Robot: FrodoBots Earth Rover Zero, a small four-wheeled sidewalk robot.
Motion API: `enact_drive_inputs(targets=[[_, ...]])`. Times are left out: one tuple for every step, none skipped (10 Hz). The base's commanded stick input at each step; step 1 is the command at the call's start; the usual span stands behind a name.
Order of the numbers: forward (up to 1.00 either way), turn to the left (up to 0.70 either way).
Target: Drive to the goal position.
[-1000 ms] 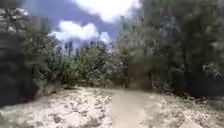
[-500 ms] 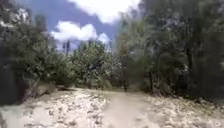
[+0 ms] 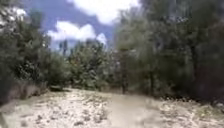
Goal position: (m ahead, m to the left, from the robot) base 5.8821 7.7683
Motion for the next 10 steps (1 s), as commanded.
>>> enact_drive_inputs(targets=[[1.0, 0.07], [1.0, 0.4], [1.0, 0.4], [1.0, 0.4], [1.0, 0.4], [1.0, 0.4], [1.0, 0.4], [1.0, 0.4], [1.0, 0.4], [1.0, 0.4]])
